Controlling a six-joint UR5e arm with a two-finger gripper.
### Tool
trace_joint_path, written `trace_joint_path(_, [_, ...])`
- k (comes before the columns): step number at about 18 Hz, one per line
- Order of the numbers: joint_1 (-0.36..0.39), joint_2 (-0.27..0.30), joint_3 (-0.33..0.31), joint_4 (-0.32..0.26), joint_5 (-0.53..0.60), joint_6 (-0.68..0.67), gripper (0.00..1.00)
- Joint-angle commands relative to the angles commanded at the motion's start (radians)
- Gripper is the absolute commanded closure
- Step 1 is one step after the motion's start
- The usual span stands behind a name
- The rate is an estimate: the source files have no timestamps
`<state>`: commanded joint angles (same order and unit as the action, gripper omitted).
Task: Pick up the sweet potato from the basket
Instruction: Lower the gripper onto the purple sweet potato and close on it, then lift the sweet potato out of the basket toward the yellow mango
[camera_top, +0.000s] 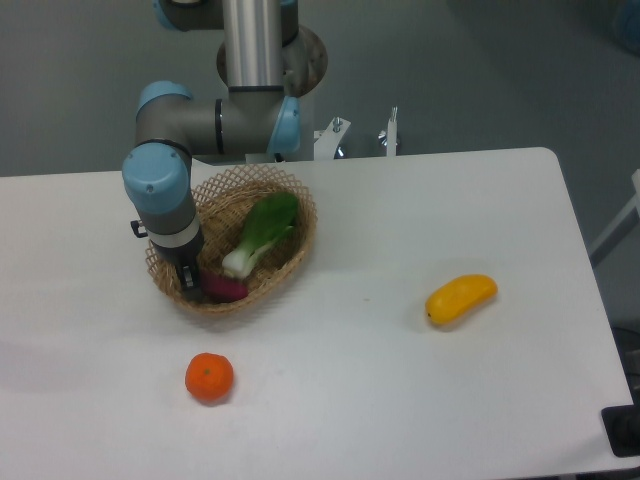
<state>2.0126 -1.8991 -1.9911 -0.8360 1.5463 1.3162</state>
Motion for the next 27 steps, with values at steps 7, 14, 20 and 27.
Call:
trace_joint_path(7, [0.000,0.023,0.003,0.002,-0.006,0.000,0.61])
trace_joint_path(14, [0.006,0.061,0.008,-0.009,-0.015,0.002,0.63])
trace_joint_path(20, [0.026,0.132,0.026,-0.015,-0.018,-0.046,0.62])
trace_joint_path(27, [0.153,0.127,0.115,-0.020,-0.008,-0.046,0.62])
